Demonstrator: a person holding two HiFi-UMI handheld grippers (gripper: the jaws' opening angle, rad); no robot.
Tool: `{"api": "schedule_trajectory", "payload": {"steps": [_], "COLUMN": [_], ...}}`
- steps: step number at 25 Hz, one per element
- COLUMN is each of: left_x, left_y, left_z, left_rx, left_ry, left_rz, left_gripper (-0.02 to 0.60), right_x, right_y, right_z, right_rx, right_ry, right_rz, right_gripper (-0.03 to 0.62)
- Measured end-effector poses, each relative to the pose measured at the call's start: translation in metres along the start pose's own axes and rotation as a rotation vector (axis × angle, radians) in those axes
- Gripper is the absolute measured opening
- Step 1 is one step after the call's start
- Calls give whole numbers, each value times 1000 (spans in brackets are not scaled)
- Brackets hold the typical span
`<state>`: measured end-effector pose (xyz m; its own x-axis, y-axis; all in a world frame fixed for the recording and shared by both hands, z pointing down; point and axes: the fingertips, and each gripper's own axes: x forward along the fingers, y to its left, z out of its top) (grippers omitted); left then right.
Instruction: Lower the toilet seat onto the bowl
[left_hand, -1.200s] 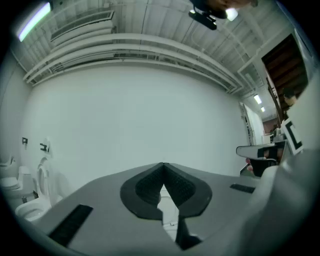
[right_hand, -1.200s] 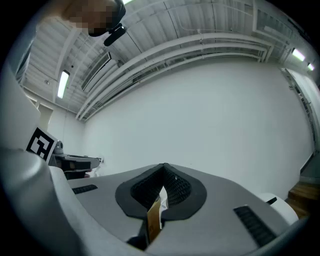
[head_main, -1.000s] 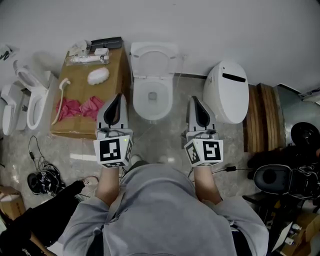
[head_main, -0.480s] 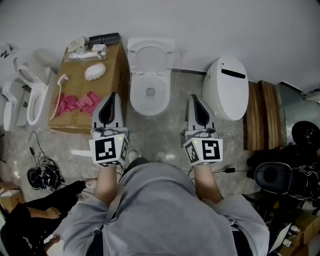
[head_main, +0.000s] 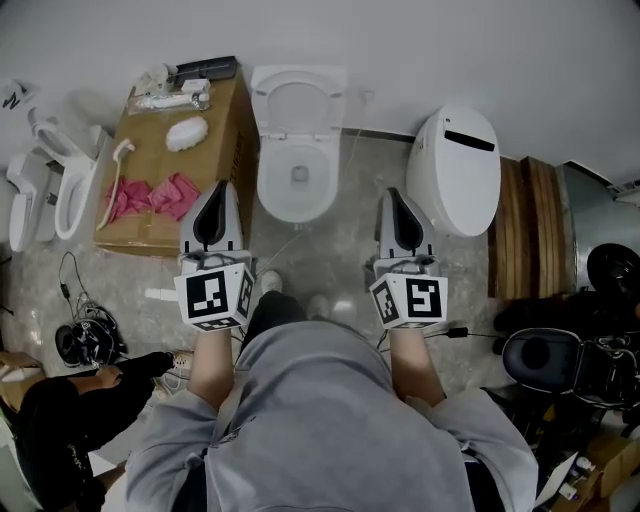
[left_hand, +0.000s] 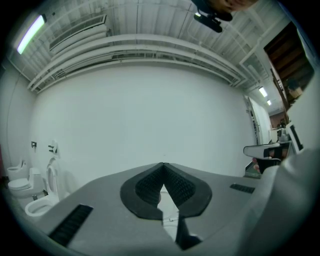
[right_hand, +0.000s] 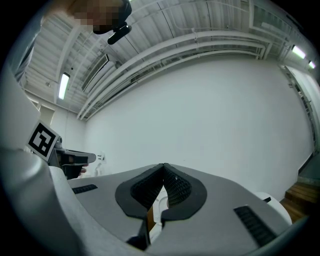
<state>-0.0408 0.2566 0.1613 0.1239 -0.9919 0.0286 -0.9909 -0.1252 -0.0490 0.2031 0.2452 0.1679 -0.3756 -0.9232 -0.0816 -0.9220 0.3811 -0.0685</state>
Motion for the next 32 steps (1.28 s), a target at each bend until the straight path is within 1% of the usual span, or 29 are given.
{"api": "schedule_trajectory", "payload": {"steps": [8,16,22,27,32], "left_x": [32,98,154,202,247], "left_y": [1,11,40,74,108], "left_z": [-2,-4,-11,-16,-21], "left_rx": [0,-12,-21,-23,-8], "left_ry": [-2,-10,7,28,37], "left_rz": [-13,-61,-86,-112,-137], "left_gripper": [-1,-2,-2,-2,0], "right_x": [21,74,138,193,249], "right_y": [-15,-32,-33,-30,-31], "right_z": [-5,-13,-19,-25,-34], "right_rx": [-18,-41,-56,-63,-73], "right_ry": [6,23,43,64,87], "right_rz": [-23,-61,-82,-114,-148], "right_gripper": [-1,-2,0,0,0]}}
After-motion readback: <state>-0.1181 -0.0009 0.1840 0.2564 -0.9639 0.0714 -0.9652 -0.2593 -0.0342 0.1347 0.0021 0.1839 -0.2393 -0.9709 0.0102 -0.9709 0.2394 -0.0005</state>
